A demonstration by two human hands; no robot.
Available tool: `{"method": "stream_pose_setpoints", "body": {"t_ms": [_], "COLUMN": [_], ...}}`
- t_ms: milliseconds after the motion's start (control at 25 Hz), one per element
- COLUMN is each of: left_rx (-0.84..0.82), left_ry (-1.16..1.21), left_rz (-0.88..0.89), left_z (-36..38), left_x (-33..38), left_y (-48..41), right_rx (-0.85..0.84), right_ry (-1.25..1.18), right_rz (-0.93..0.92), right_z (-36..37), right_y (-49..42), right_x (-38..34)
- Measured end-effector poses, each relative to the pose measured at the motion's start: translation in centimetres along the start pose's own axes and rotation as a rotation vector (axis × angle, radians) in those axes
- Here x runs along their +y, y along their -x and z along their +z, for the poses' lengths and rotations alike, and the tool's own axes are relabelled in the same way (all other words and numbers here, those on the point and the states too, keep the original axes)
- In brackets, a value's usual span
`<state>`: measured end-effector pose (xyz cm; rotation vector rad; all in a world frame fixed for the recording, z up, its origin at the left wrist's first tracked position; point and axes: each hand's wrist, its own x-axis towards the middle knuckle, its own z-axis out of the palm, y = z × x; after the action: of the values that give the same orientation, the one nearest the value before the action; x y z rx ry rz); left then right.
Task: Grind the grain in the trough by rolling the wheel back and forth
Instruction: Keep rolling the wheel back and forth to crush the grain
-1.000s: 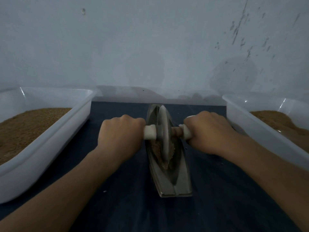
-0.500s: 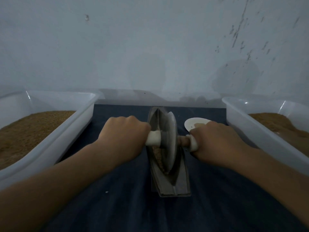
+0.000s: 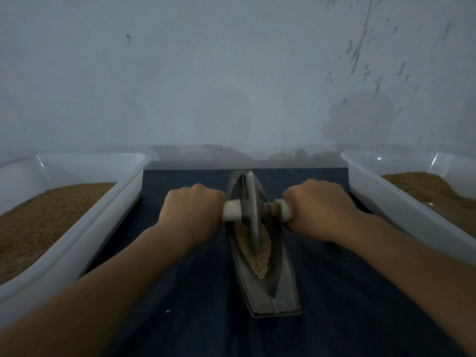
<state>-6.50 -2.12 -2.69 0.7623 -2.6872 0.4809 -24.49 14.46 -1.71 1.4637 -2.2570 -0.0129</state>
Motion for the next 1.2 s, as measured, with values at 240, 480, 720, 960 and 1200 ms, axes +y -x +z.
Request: {"method": "stream_pose_setpoints", "body": {"t_ms": [240,480,720,960,1200], "left_rx": [0.059,-0.053,0.09,0.042,0.007], "left_ry": [-0.033,0.019,-0.039,-0.041,0.03], "left_rz": [0.056,-0.073,0.113,-0.018,-0.031], "left_z": [-0.5,0.6,-1.2,0.6,0.8], "left_x": [-0.7,-0.1,0.0,0.1,-0.3], "left_y": [2.6,-3.2,2.7,-1.7,-1.5], "right_rx": [0.205,0.011,0.179,0.058,0.045], "right_ry": [0.107,0.015,0.018,0.051,0.054], "right_rz": [-0.062,0.113,0.0,0.109,0.068], "right_z": [-0.9,0.7,-0.7,0.5,0.1], "right_y": [3.4,-3.4,4.5,-0.4,-1.5], "right_x": [-0.3,-0.7,-0.4,-1.0,-0.9]}}
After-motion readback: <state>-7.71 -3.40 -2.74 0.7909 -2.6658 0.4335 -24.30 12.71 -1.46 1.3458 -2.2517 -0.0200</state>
